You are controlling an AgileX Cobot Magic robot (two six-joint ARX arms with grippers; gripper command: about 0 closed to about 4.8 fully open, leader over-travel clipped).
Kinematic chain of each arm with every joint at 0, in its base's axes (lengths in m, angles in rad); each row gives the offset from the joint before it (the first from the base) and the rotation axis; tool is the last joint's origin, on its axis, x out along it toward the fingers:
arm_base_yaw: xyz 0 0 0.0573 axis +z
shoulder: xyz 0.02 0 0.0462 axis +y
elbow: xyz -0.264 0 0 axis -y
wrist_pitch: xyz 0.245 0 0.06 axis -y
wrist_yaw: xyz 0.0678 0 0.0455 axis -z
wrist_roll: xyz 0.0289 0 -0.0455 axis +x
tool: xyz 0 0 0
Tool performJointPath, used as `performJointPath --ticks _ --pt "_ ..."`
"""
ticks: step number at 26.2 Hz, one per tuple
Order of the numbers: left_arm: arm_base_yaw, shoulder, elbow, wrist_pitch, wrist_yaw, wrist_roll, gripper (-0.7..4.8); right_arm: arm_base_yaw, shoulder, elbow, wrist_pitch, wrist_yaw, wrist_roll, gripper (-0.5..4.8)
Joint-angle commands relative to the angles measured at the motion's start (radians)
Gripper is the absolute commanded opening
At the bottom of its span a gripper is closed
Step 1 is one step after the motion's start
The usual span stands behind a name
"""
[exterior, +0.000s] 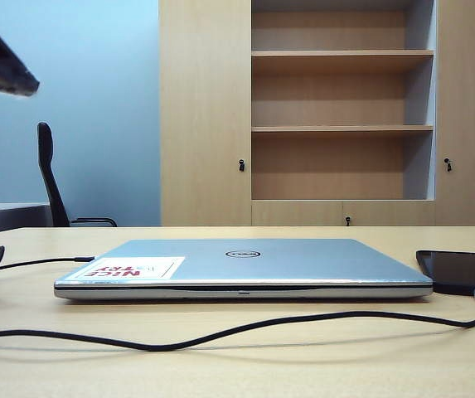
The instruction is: Pick up the charging cable and the phone, plug the charging cable into the charging port on the phone, and finally place them back on the table.
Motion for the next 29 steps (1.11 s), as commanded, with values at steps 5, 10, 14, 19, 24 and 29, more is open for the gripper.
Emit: performJointPath --ticks 5,10,14,19,24,29 --pt "-0.001 -0.128 -0.104 0.068 0.003 0.018 -0.06 0.0 -0.192 -0.161 0.208 0.006 0.001 -0.05" --pt "-0.001 -0.153 -0.131 0.124 0.003 0.018 -0.06 -0.001 -0.328 -0.302 0.313 0.011 0.0 -0.05" --pt "-0.001 -0.151 -0.153 0.14 0.003 0.015 -0.05 -0.001 -0.425 -0.401 0.344 0.01 0.0 -0.05" --pt "-0.001 -0.151 -0.184 0.183 0.003 0.016 -0.06 -0.001 -0.563 -0.539 0.348 0.051 0.0 -0.05" --pt "-0.001 -0.151 -0.211 0.202 0.003 0.015 -0.06 -0.001 -0.642 -0.622 0.37 0.071 0.0 -0.05" --pt "-0.001 -0.152 -0.267 0.278 0.003 0.015 -0.06 -0.001 -0.706 -0.678 0.401 0.208 -0.003 -0.05"
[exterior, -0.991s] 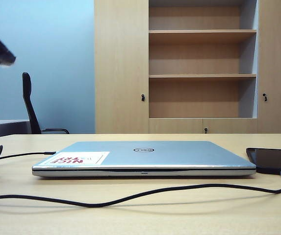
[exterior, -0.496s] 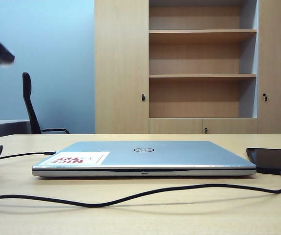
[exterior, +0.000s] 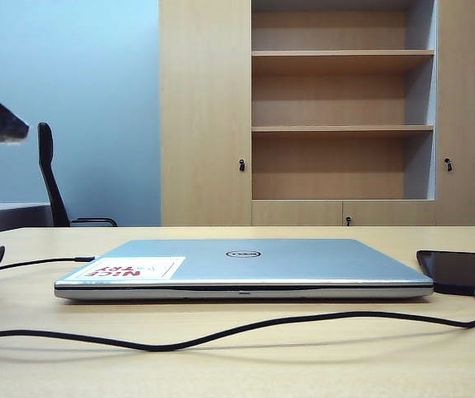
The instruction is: Pick up the charging cable and the phone, plug the charging cable into the charging port on the phone, and finally place them back on the table.
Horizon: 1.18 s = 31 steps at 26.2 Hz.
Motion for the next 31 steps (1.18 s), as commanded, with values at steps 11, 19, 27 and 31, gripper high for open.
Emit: performJointPath --ticks 11,19,27,31 --pt "-0.001 -0.001 -0.058 0.098 0.003 0.0 -0.06 0.0 -0.012 -0.05 0.172 0.031 -0.071 -0.05" --pt "-0.001 -0.001 -0.069 0.108 0.003 0.0 -0.06 0.0 -0.015 -0.139 0.225 0.032 -0.071 -0.05" --pt "-0.001 -0.001 -0.126 0.133 0.003 0.0 -0.06 0.0 -0.017 -0.195 0.259 0.039 -0.074 -0.05" --pt "-0.001 -0.001 -0.15 0.15 0.003 0.0 -0.06 0.0 -0.017 -0.195 0.255 0.036 -0.071 0.1"
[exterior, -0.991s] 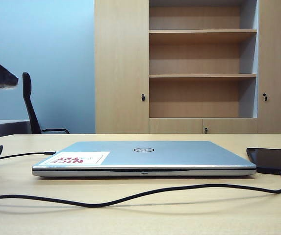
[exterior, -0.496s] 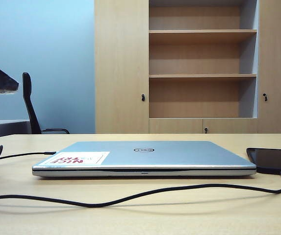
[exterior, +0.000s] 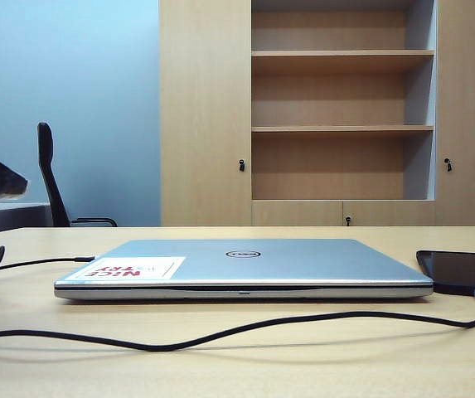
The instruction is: Pick up the charging cable and the phone, plug the charging cable into the charging port on the phone, and finally place them back on the table.
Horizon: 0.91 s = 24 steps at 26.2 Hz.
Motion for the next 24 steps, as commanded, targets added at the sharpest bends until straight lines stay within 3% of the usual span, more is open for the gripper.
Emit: performJointPath --ticks 1,15,19,21,24 --pt "-0.001 0.0 -0.019 0.031 0.003 -0.002 -0.06 0.0 -0.002 0.005 0.019 0.006 -0.001 0.09" --pt "-0.001 0.0 -0.046 0.075 0.003 -0.022 -0.06 0.0 -0.002 0.005 0.019 0.005 -0.001 0.09" --pt "0.0 -0.043 -0.046 0.089 0.003 0.032 -0.06 0.0 -0.002 0.005 0.02 0.005 -0.001 0.09" --pt "0.024 -0.093 -0.046 0.103 0.003 0.084 -0.06 0.0 -0.002 0.005 0.018 0.005 -0.001 0.09" --pt "0.163 -0.192 -0.046 0.107 0.003 0.105 -0.06 0.0 -0.002 0.005 0.016 0.005 -0.001 0.09"
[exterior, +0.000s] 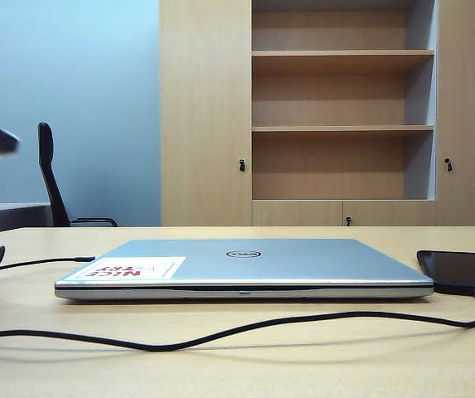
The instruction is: Pick up the charging cable and the phone, plug the charging cable into the charging port on the phone, and finally place them back on the table.
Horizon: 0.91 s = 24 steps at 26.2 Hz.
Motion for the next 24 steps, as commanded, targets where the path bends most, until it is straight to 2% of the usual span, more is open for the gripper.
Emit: performJointPath --ticks 1,6,10,13,24 --pt "0.135 -0.084 0.002 0.002 0.0 0.021 -0.06 0.0 0.0 0.005 0.016 0.005 -0.001 0.09" --pt "0.335 -0.201 -0.007 -0.057 0.0 0.021 -0.06 0.0 0.0 0.005 0.013 0.005 -0.001 0.09" --pt "0.435 -0.216 -0.006 -0.091 0.0 0.025 -0.06 0.0 0.0 0.005 0.013 0.005 -0.001 0.09" --pt "0.466 -0.216 -0.006 -0.091 0.0 0.025 -0.06 0.0 -0.001 0.005 0.01 0.005 -0.001 0.09" --pt "0.464 -0.216 -0.006 -0.088 0.0 0.039 -0.05 0.0 -0.001 0.005 0.01 0.005 -0.001 0.09"
